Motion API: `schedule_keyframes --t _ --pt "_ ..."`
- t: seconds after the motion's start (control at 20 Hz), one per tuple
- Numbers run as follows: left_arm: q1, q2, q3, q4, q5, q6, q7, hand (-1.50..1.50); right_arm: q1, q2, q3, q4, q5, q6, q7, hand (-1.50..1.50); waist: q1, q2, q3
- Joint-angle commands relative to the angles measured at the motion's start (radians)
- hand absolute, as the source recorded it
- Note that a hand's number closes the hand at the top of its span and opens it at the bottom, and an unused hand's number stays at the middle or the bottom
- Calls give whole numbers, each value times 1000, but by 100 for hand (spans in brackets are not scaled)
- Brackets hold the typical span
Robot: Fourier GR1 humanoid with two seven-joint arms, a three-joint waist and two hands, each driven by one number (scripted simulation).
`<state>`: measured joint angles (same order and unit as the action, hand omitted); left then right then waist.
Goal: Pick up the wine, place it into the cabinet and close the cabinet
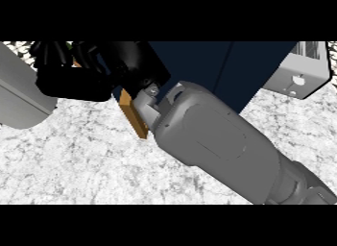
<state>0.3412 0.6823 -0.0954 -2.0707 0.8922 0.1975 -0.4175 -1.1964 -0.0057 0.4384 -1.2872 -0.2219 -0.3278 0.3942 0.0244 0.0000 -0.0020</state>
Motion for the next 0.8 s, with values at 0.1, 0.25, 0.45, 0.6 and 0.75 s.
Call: schedule_keyframes --t 0.1,0.25,0.45,0.6,0.75 --pt "14 -33 12 47 -34 -51 -9 -150 0 -16 -87 169 6 101 -119 150 -4 3 1" --pt "-63 -36 15 72 -30 -25 19 -150 -10 -39 -136 251 -23 158 -190 150 -5 9 1" --pt "-5 -34 2 3 -47 -33 16 -150 -21 -90 -148 314 27 154 -236 150 15 9 1" --pt "-53 -52 -4 32 -33 -18 38 -150 -14 -98 -132 334 49 168 -257 150 4 12 1" --pt "-79 -55 -16 8 -51 18 61 -150 -17 -91 -130 335 64 157 -262 150 -2 9 2"
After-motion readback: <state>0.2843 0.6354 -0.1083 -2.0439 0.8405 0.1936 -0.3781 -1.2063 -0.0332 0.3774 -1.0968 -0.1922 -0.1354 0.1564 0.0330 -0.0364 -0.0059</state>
